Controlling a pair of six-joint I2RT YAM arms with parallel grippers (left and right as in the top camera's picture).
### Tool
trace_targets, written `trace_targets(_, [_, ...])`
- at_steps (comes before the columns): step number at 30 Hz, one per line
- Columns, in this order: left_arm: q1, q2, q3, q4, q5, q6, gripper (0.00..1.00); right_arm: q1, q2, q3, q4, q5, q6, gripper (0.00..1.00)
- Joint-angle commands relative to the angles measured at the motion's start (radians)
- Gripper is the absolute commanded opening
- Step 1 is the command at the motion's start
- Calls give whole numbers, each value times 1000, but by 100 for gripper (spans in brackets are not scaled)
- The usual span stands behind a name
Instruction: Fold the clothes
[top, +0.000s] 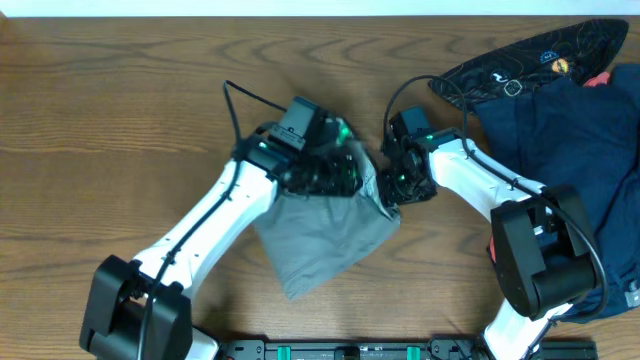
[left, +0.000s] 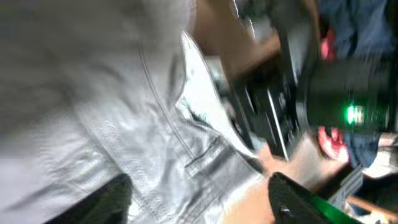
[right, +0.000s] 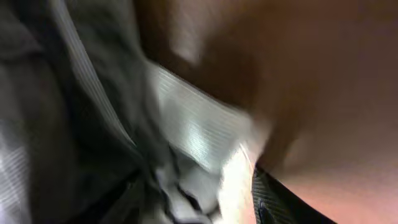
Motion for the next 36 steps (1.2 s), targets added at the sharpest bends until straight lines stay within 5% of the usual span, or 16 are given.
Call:
trace_targets(1, [91,-11,45,52,-8,2,76,-55,-78,77,-68,110,37,55])
trace_targets(9, [235,40,45,159,-271,15,77,-88,-288,197,-147,-106,-84,57])
trace_targets(19, [254,294,45,36,-285,21,77,102,-235,71,-159,-265,-144,59])
trace_targets(26, [254,386,45,-208,-285,21,74,160,-113,-102,-53,-176,-92,59])
trace_targets(31, [254,381,45,-388,-280,20,74,121,-17,-130,82,90,10,59])
trace_targets(36, [254,323,46,-441,-262,21,79,77,0,-123,305,132,-18,63])
